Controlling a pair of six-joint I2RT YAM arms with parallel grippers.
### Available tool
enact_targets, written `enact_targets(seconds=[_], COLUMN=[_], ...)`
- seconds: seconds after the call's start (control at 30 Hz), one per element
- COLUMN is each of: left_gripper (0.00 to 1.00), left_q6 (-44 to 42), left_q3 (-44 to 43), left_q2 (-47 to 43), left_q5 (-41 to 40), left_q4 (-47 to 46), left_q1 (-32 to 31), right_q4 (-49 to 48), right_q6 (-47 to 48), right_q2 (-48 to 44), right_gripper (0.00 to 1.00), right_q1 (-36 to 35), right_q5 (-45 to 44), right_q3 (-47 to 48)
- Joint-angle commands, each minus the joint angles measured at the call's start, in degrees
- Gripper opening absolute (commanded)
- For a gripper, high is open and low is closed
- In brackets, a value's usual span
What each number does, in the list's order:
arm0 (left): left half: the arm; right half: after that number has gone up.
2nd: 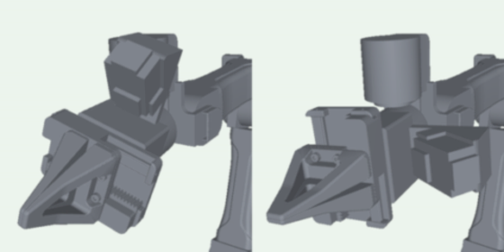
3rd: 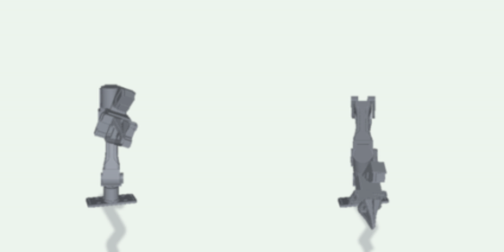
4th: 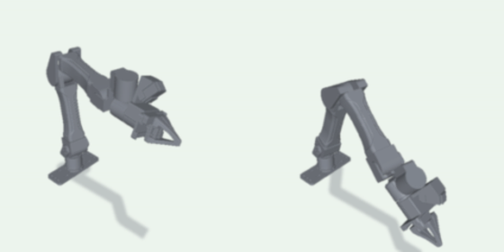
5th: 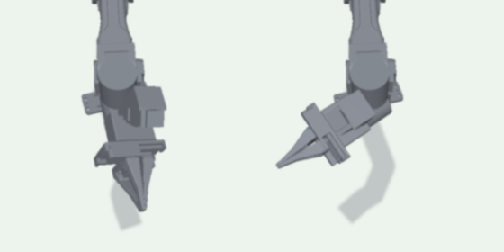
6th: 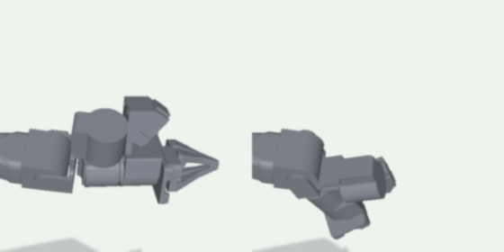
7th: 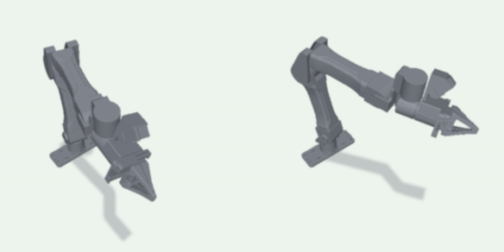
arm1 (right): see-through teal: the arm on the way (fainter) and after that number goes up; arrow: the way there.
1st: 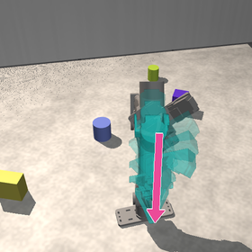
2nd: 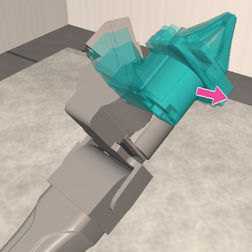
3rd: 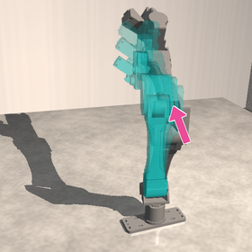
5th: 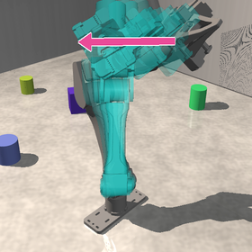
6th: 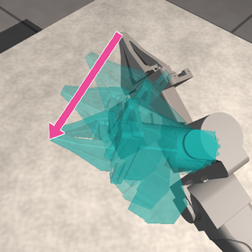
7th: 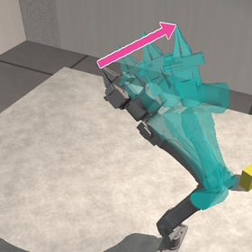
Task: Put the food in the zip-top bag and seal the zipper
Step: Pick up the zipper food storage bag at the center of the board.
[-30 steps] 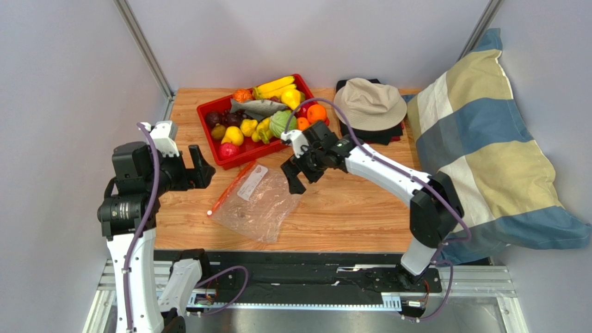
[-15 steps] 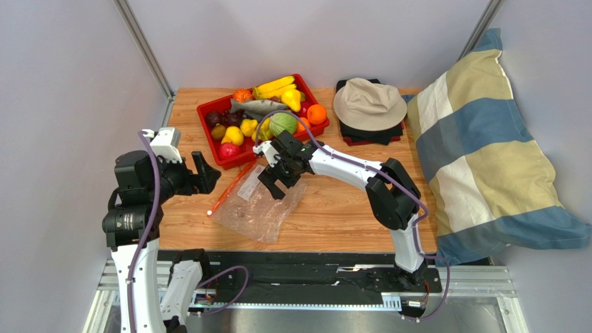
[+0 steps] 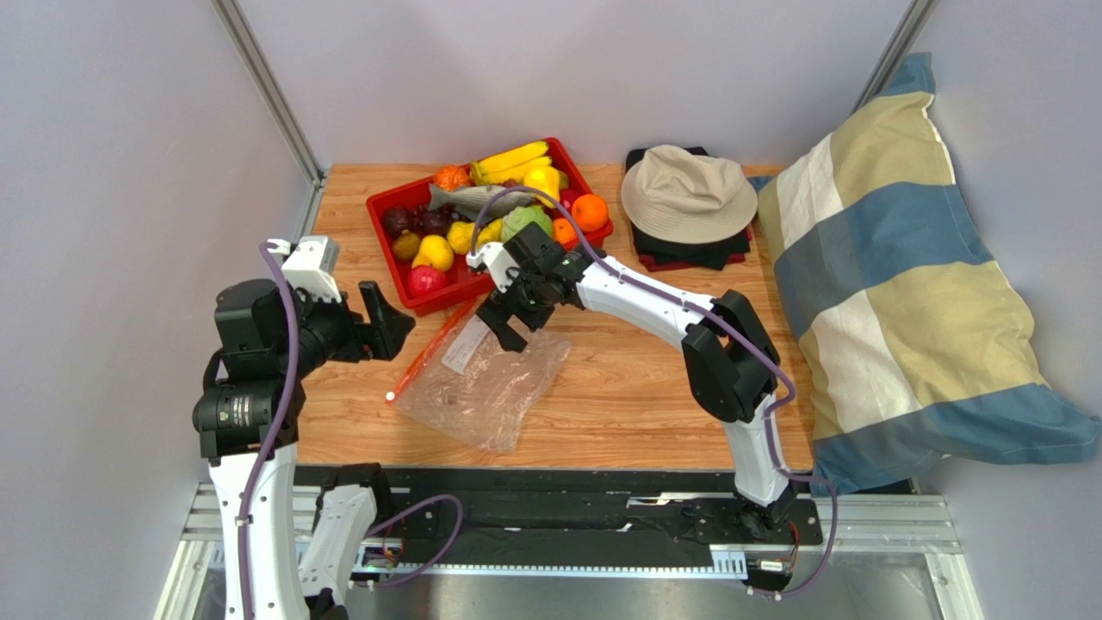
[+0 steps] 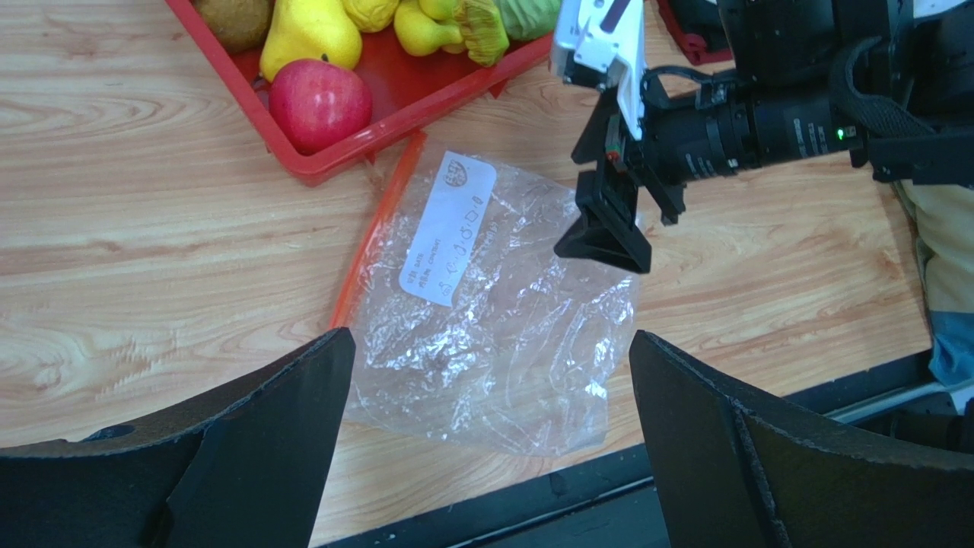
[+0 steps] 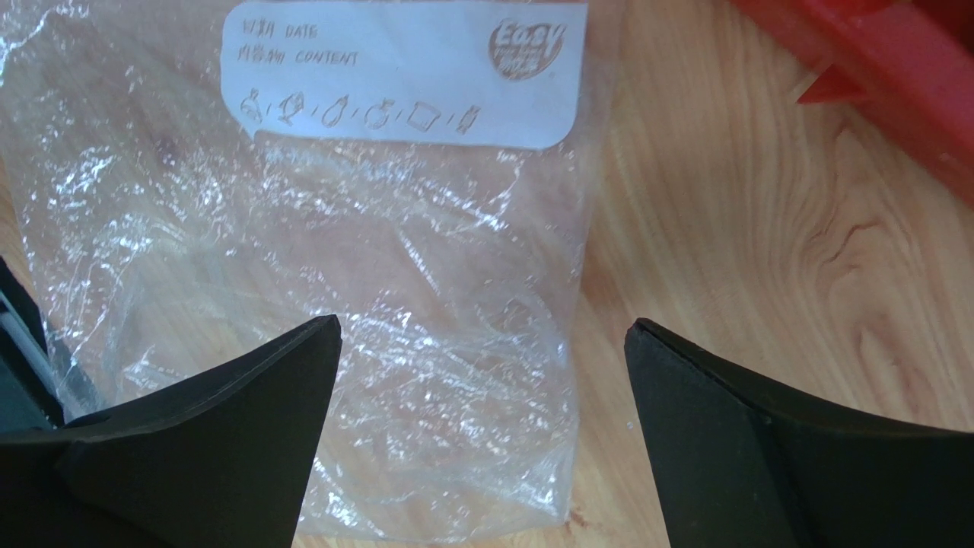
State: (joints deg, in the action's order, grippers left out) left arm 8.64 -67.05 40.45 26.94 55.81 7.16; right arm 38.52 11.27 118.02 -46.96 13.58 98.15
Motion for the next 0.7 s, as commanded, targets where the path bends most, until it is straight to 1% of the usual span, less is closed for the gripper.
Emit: enact_targets(seconds=[0.0,0.17,0.27,0.33,0.37,0.4,0.47,0.5,0.53,0.57,0.6,0.67], left_gripper=[0.99,0.99,0.99,0.99,0.99,0.99,0.99,0.99,0.99,0.99,0.99,0.99], left_q6=[1.11,3.56,4.97,5.5,5.85,6.12,6.21,6.21,6.12,5.77,5.51,4.63], left_q3=[-1.25,-0.63,-0.02,0.34,0.34,0.34,0.34,0.51,0.6,0.86,1.21,1.3], left_q2=[0.42,1.21,1.74,2.0,2.35,2.44,2.88,2.97,3.23,3.5,3.67,4.11], left_q5=[0.92,1.18,2.67,3.03,2.95,2.68,2.42,2.33,2.33,2.33,2.59,4.52], left_q4=[-2.37,-3.43,-4.13,-4.48,-4.57,-4.57,-4.66,-4.66,-4.75,-4.92,-5.18,-5.71], left_q1=[-0.13,-0.13,-0.13,-0.13,-0.13,-0.13,-0.13,-0.13,-0.13,-0.13,-0.13,-0.13], right_q4=[-1.35,-1.61,-2.57,-3.45,-3.54,-3.19,-3.37,-4.24,-4.77,-4.95,-4.69,-5.12], right_q6=[1.48,0.07,0.16,0.25,0.42,0.68,1.03,1.82,1.92,2.0,2.7,4.19], right_q2=[3.7,7.31,7.49,7.32,7.23,6.71,5.3,3.12,1.62,0.3,-2.85,-6.82], right_gripper=[1.0,0.98,0.96,0.91,0.86,0.7,0.56,0.42,0.32,0.14,0.0,0.0], right_q1=[0.9,0.82,0.82,0.73,0.9,0.82,0.82,0.82,0.82,0.9,1.08,1.96], right_q5=[3.9,7.5,8.91,9.62,10.66,11.28,12.34,12.52,12.61,12.69,13.04,15.4], right_q3=[4.5,5.56,3.9,2.31,1.88,1.44,-1.1,-2.42,-4.96,-5.77,-6.56,-10.51])
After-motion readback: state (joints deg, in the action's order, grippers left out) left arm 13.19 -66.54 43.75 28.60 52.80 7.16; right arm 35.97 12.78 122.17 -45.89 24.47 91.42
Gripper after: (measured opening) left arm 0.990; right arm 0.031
